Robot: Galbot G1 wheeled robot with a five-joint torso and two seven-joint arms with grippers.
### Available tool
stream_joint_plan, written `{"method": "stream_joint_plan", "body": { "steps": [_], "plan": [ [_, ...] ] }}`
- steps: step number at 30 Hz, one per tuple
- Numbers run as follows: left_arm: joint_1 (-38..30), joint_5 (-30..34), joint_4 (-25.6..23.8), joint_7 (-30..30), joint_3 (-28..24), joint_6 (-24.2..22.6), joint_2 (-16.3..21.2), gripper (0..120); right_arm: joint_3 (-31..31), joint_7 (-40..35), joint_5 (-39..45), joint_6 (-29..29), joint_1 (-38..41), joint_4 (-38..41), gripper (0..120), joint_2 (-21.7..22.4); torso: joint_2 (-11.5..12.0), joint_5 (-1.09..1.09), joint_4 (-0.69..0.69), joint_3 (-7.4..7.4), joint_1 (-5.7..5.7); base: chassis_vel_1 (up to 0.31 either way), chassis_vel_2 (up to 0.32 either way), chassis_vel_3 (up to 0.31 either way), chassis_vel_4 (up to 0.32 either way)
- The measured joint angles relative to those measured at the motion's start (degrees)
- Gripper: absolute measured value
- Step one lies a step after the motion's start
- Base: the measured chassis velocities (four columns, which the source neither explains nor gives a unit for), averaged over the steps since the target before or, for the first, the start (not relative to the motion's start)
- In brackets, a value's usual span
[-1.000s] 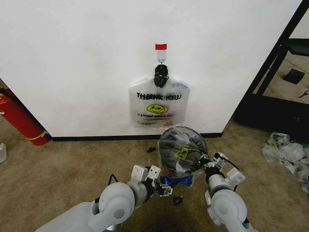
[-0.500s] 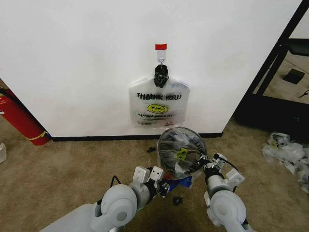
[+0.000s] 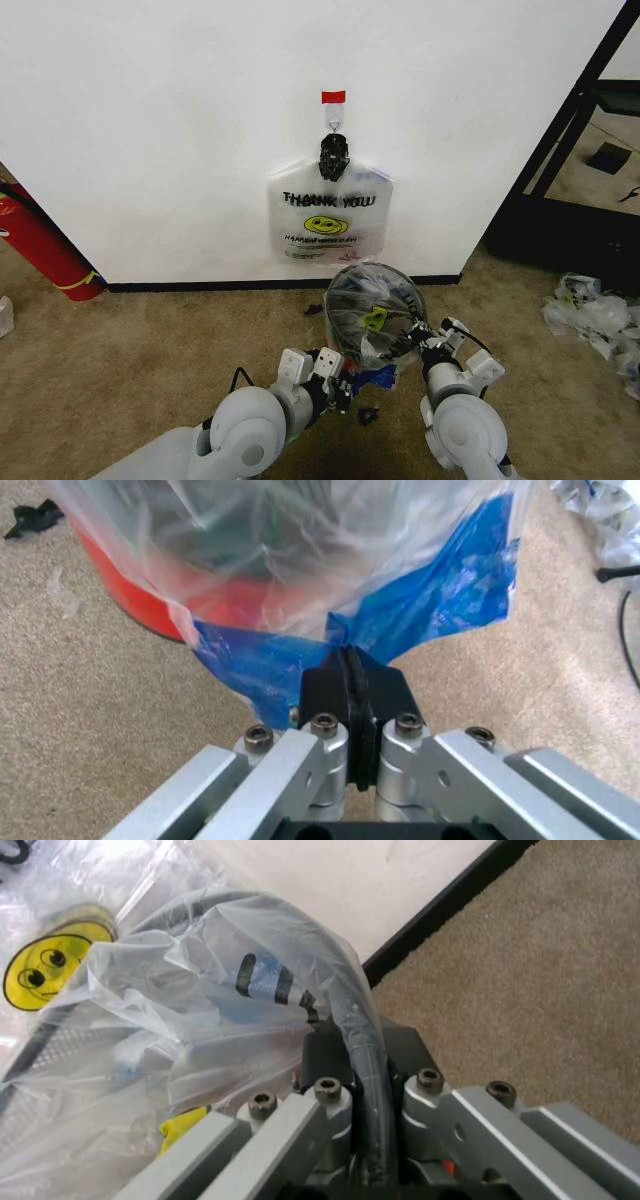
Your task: Pick up the garbage bag from the wall and place it over the trash bin.
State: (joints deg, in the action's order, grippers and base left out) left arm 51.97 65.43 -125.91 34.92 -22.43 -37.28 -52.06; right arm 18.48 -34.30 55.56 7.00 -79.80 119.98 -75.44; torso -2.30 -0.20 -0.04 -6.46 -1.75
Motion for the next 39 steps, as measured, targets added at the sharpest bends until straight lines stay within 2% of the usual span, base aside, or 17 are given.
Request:
{"method": "stream_joint_plan", "body": {
  "steps": [12, 18, 24, 28, 29, 34, 39],
  "plan": [
    [1.8, -6.8, 7.3, -1.4, -1.1, 1.2, -6.0, 0, 0.1, -0.8, 0.8, 0.3, 0.6, 0.1, 0, 0.1, 0.0, 0.00, 0.00, 0.00, 0.00, 0.000, 0.000, 0.000, 0.000],
    [2.5, -9.9, 10.0, -2.2, -1.5, 2.2, -7.9, 0, 0.4, -0.9, 1.1, 0.4, 0.7, 0.2, 0, 0.1, 0.0, 0.00, 0.00, 0.00, 0.00, 0.000, 0.000, 0.000, 0.000],
    [3.6, -11.0, 10.0, -2.5, -0.9, 3.5, -8.1, 0, 0.3, -0.8, 1.0, 0.5, 0.5, 0.0, 0, -0.4, 0.0, 0.00, -0.01, 0.00, 0.00, 0.000, 0.000, 0.000, 0.000],
    [5.4, -12.3, 5.2, -2.8, -0.7, 3.4, -4.8, 13, 0.3, -0.7, 0.8, 0.4, 0.9, -1.0, 0, -0.6, 0.0, -0.01, -0.01, 0.00, 0.00, 0.000, 0.000, 0.000, 0.000],
    [5.4, -12.3, 5.2, -2.8, -0.7, 3.4, -4.8, 13, 0.3, -0.7, 0.8, 0.4, 0.9, -1.0, 0, -0.6, 0.0, -0.01, -0.01, 0.00, 0.00, 0.000, 0.000, 0.000, 0.000],
    [7.6, -12.9, -3.8, -2.9, 1.4, 3.0, 3.1, 34, 0.7, -0.3, 0.3, 0.0, 1.8, -2.7, 0, -0.5, 0.0, -0.01, 0.00, 0.00, 0.00, 0.000, 0.000, 0.000, 0.000],
    [8.1, -12.8, -7.5, -2.2, 2.8, 3.0, 6.7, 46, 0.7, 0.0, 0.0, -0.2, 1.9, -3.3, 0, -0.3, 0.0, -0.01, 0.00, 0.00, 0.00, 0.000, 0.000, 0.000, 0.000]
  ]
}}
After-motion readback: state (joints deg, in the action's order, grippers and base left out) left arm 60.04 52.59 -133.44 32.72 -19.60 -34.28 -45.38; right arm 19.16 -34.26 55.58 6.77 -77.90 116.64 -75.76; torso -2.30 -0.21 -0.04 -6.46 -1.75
